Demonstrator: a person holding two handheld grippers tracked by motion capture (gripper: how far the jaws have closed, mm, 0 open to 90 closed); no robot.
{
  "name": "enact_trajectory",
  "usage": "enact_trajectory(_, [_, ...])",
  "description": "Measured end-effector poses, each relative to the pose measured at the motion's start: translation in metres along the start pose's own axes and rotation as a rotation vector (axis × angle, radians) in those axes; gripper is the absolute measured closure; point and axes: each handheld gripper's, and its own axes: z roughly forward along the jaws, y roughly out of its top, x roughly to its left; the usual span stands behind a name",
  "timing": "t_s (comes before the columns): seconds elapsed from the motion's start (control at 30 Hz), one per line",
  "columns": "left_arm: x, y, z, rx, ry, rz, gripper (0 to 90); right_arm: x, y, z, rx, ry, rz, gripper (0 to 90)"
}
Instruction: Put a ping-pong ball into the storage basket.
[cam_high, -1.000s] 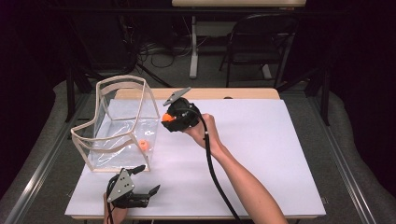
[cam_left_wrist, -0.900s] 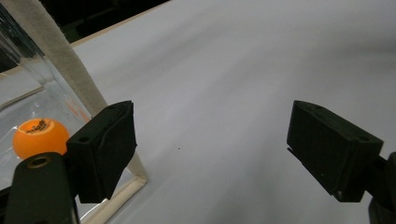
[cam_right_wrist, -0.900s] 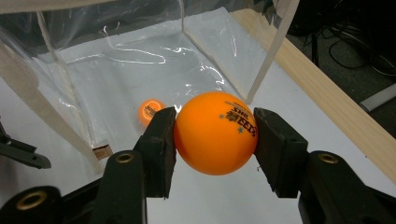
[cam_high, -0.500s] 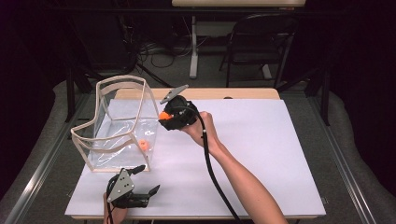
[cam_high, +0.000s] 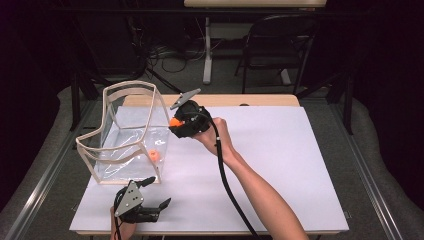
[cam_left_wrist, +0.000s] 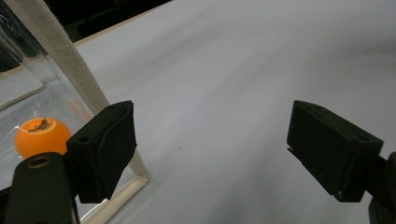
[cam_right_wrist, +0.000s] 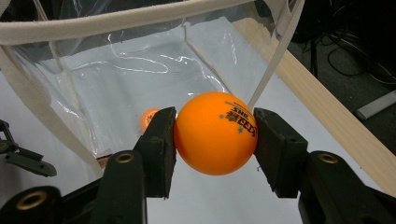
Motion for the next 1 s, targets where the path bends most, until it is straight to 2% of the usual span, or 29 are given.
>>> enact_trajectory(0.33, [0.001, 0.000, -0.001, -0.002, -0.002, -0.002, 15.7, 0.000, 0.010, -0.003, -0.007, -0.004, -0.014, 51.1])
enact_trajectory(1.0, [0.001, 0.000, -0.001, -0.002, 0.000, -0.004, 15.7, -0.002, 0.027, -0.004, 0.024, -0.006, -0.026, 51.1])
